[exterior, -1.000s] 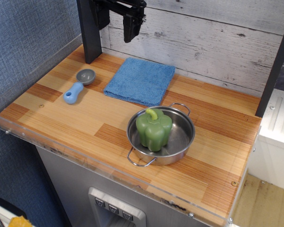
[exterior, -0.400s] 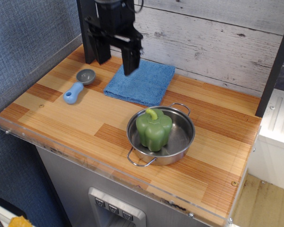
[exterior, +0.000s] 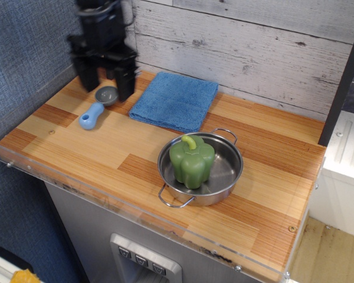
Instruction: Pick up blue spoon and place on right side of towel
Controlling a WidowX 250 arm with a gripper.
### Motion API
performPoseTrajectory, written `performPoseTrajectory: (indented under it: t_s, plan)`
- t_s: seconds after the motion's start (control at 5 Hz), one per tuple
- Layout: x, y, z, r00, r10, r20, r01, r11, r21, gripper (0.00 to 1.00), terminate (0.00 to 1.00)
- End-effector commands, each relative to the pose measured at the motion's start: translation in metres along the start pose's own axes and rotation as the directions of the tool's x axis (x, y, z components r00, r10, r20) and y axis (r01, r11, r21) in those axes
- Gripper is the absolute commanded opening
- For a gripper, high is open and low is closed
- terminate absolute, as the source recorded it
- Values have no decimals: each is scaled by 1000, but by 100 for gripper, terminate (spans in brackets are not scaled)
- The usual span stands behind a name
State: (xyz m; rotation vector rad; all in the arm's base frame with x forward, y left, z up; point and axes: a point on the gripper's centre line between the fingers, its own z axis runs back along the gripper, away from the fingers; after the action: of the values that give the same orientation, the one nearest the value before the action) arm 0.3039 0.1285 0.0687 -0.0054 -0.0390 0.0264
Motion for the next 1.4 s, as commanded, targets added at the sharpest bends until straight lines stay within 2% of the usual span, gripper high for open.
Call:
performPoseTrajectory:
  t_s: [0.0,0.4,0.8,1.0,1.2]
  plan:
    - [-3,19,-12,994,107,28,-108,991,73,100,0]
    - [8,24,-40,983,161,92,-171,979,113,100,0]
    - [11,43,-55,978,189,93,-196,977,79,100,0]
    - [10,44,-54,979,177,97,-185,980,75,0,0]
    - [10,42,-46,982,154,109,-164,983,87,0,0]
